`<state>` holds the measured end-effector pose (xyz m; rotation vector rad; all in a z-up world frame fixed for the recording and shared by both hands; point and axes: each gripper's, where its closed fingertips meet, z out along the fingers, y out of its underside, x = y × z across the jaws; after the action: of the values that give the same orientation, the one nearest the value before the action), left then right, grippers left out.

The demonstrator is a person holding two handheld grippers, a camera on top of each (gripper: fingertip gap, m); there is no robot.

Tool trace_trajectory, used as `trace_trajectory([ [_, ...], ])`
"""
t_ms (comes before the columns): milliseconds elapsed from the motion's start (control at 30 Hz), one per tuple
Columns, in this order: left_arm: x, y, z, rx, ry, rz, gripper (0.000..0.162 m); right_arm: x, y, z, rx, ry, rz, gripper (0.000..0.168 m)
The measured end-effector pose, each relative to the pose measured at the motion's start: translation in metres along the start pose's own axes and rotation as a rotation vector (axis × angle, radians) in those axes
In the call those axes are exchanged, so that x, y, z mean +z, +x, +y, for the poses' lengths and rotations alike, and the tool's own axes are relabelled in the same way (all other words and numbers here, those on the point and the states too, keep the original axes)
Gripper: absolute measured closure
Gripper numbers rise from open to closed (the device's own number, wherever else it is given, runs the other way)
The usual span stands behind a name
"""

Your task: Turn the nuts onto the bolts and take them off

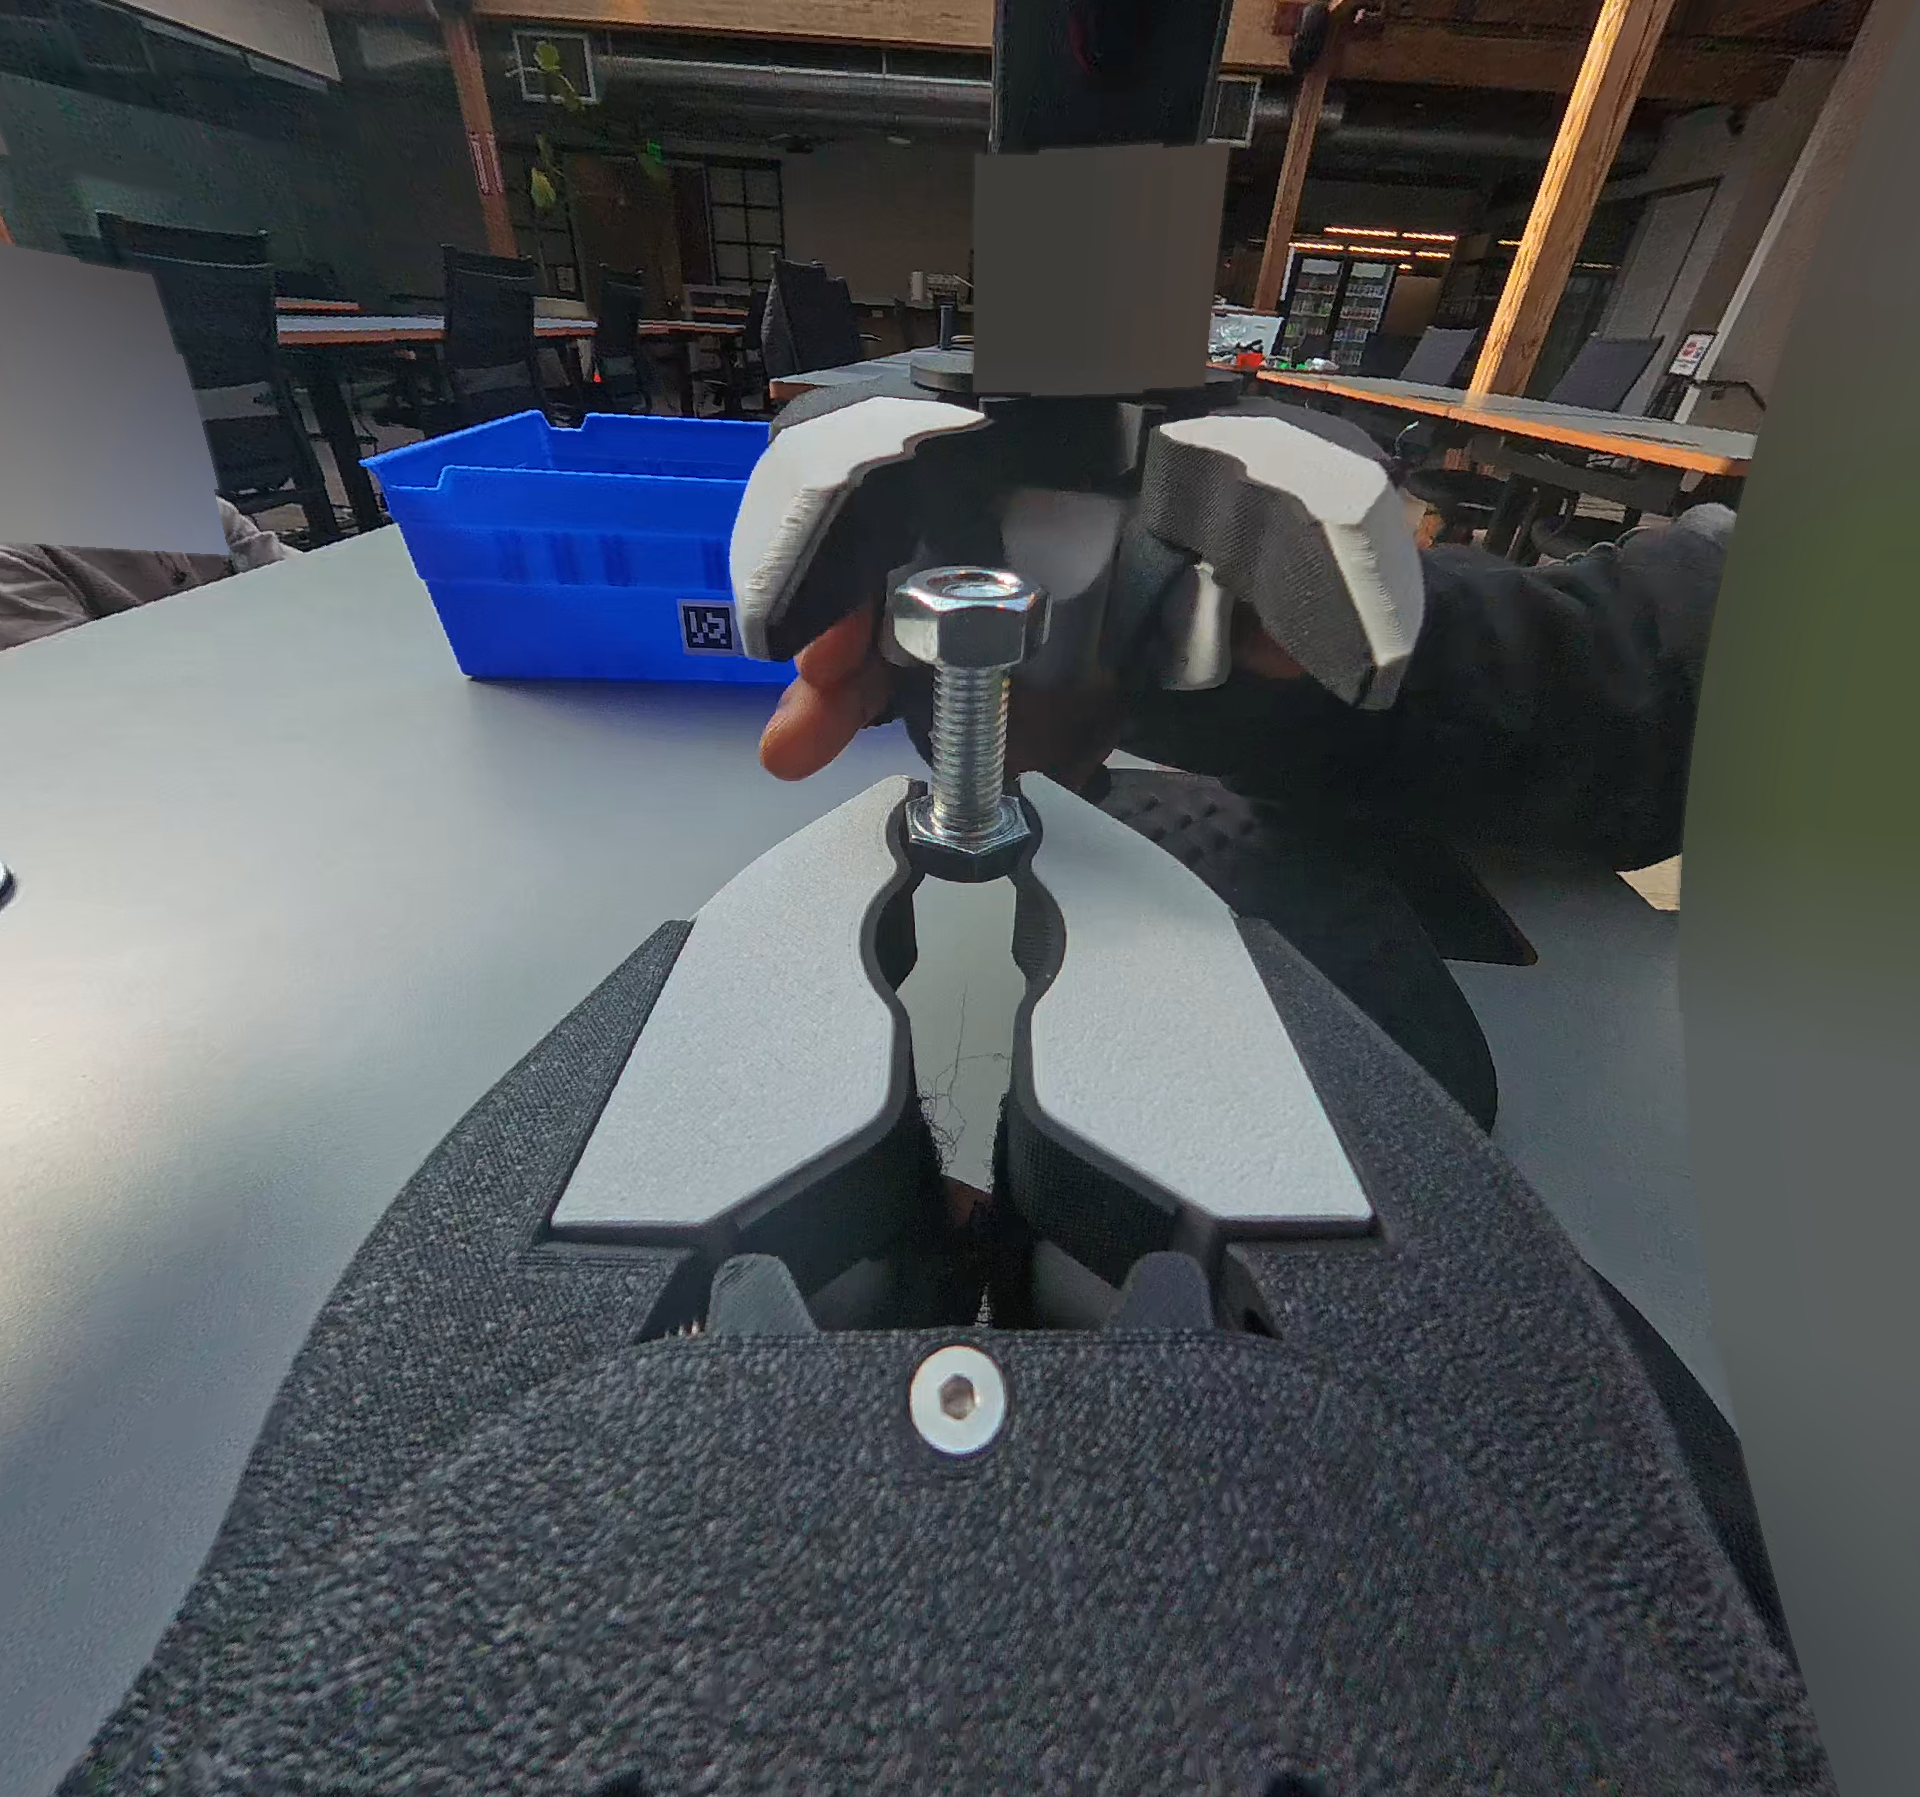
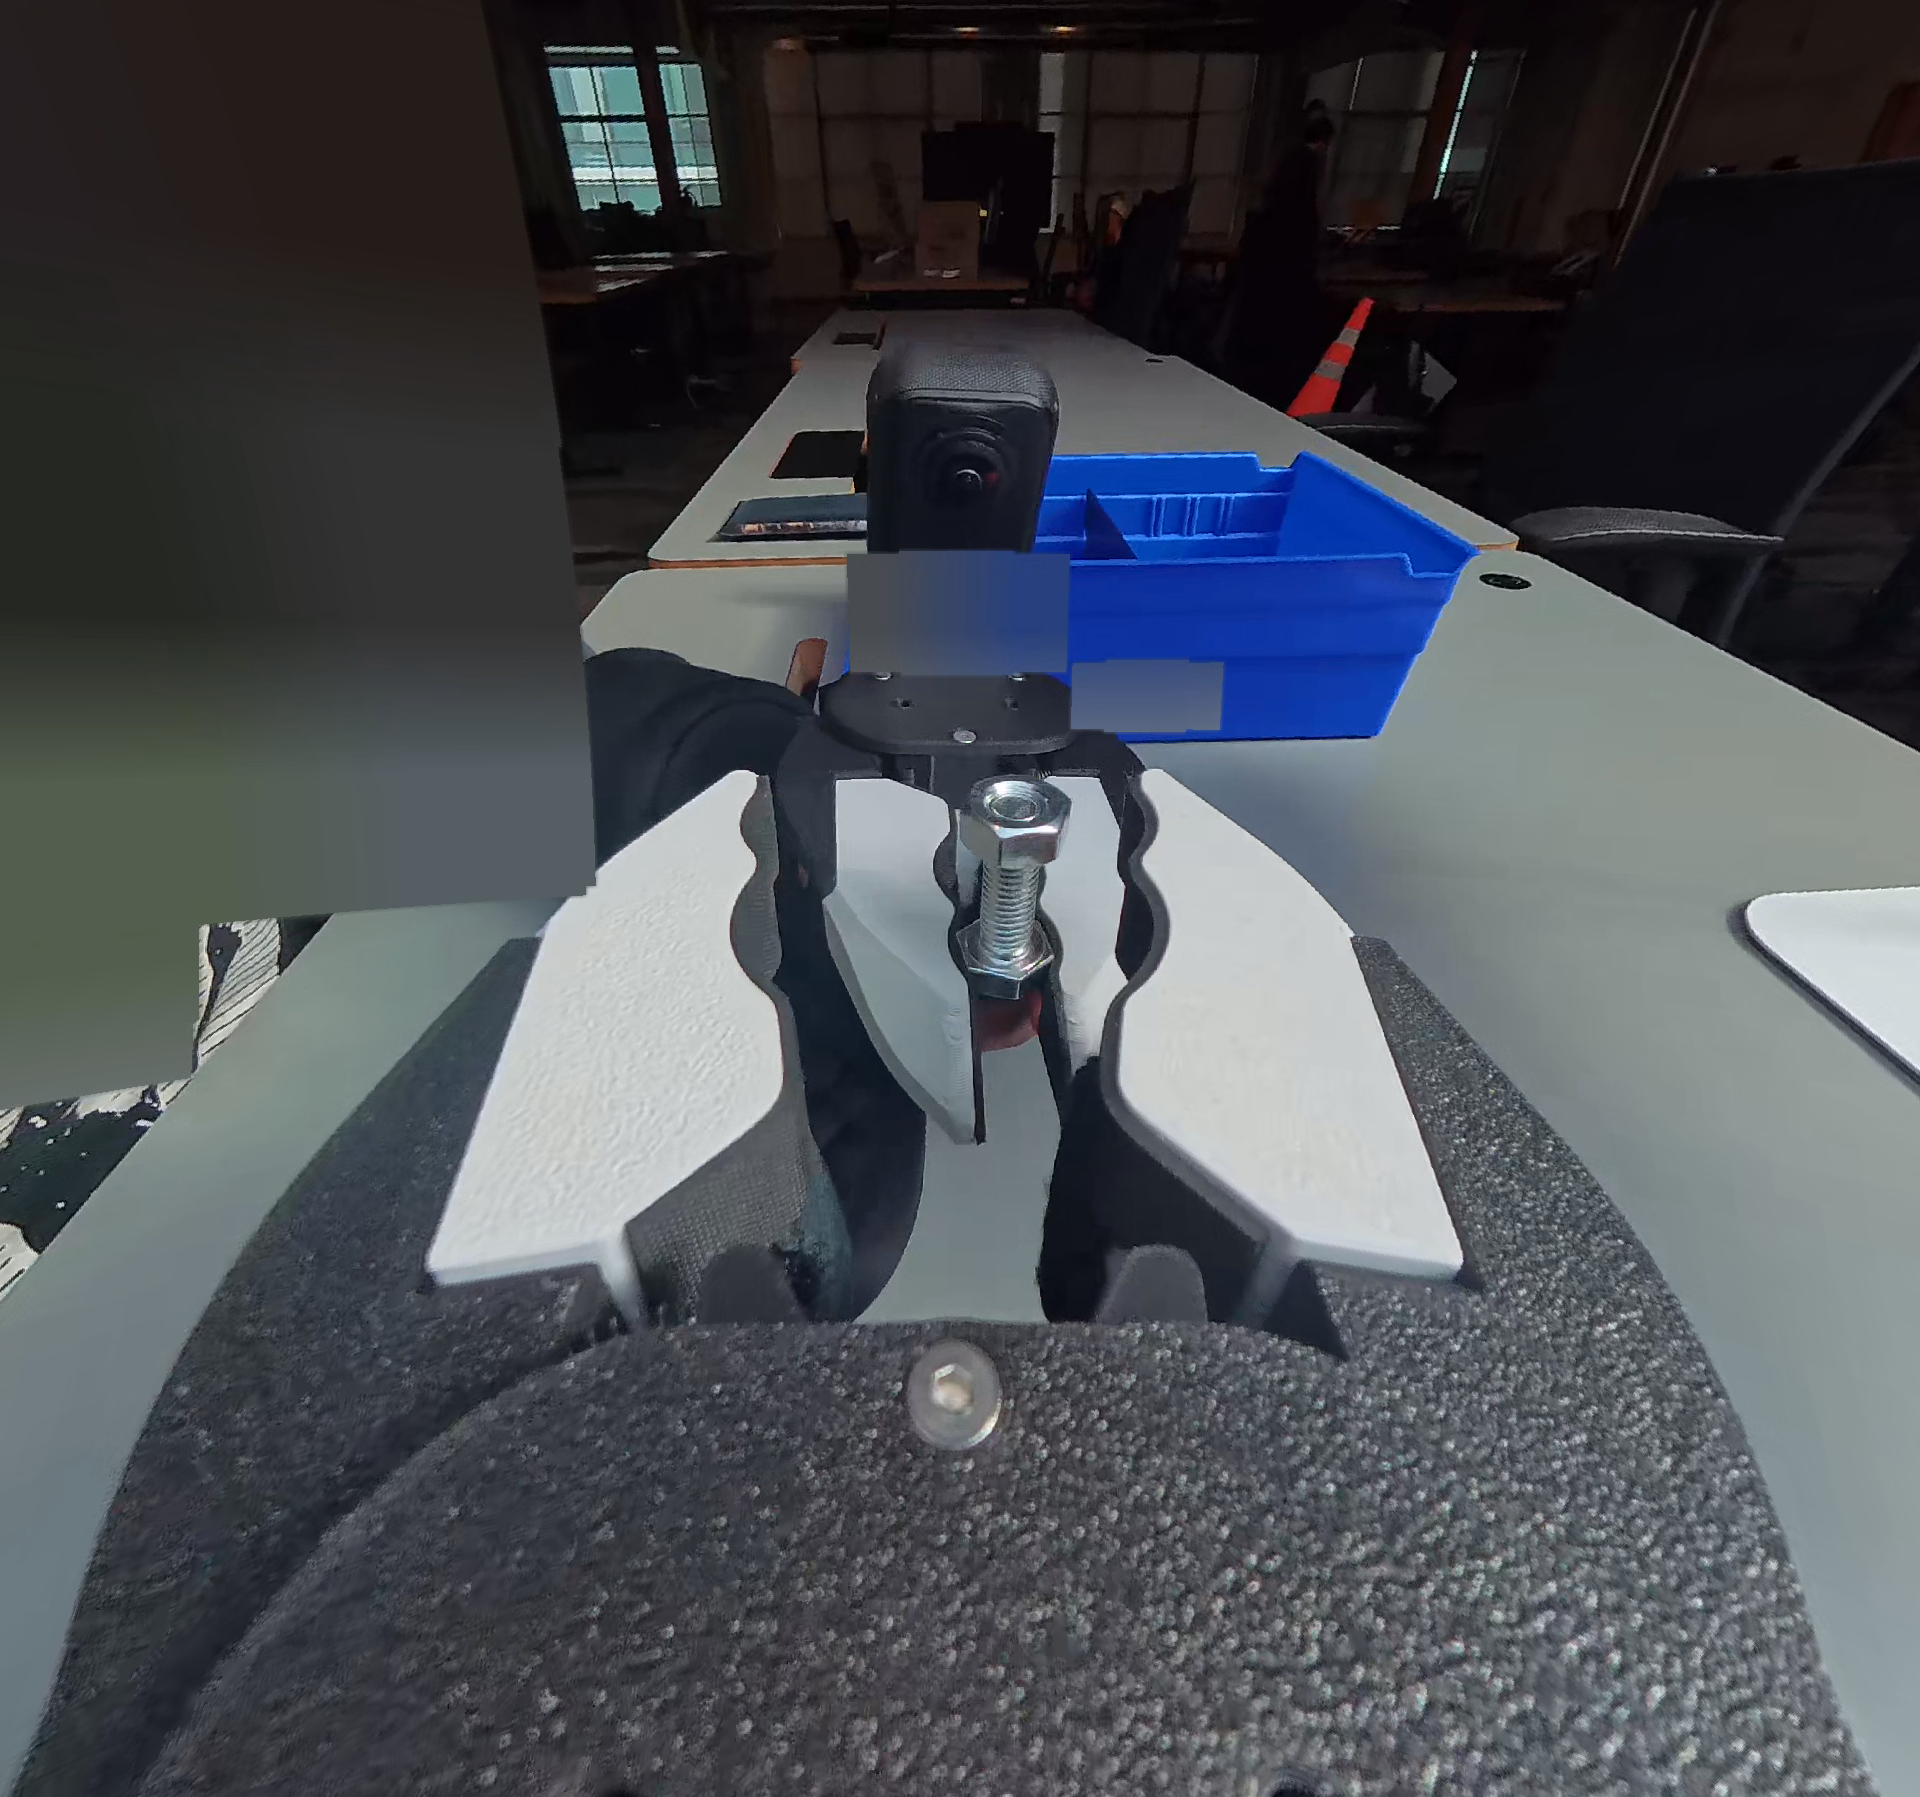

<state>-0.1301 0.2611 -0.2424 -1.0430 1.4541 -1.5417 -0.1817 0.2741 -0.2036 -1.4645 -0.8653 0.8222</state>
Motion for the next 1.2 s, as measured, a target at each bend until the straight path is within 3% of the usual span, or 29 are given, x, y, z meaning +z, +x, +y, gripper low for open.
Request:
trace_trajectory([
  [467,0.0,0.0,0.0,0.0,0.001,0.0,0.148,-0.007,-0.002,-0.001,-0.008,0.018,0.007,0.123],
  [600,0.0,0.0,0.0,0.004,-0.002,0.0,0.148,-0.018,0.0,0.0,-0.014,0.021,0.048,0.136],
  [667,0.0,-0.001,0.0,0.001,0.0,-0.004,0.148,-0.024,-0.003,-0.001,-0.018,0.028,0.043,0.156],
  [767,0.0,0.0,0.0,0.001,0.001,-0.003,0.148,-0.03,-0.006,-0.004,-0.019,0.047,0.042,0.164],
  [900,0.0,0.0,0.0,0.001,0.002,-0.002,0.148,-0.031,-0.002,-0.004,-0.019,0.045,0.064,0.158],
  [1100,0.0,0.0,0.0,0.001,0.003,0.001,0.148,-0.019,0.004,-0.001,0.01,0.033,0.052,0.122],
  [1200,0.0,0.0,0.0,0.0,0.004,0.002,0.148,-0.008,0.004,0.002,0.01,0.003,0.022,0.114],
])
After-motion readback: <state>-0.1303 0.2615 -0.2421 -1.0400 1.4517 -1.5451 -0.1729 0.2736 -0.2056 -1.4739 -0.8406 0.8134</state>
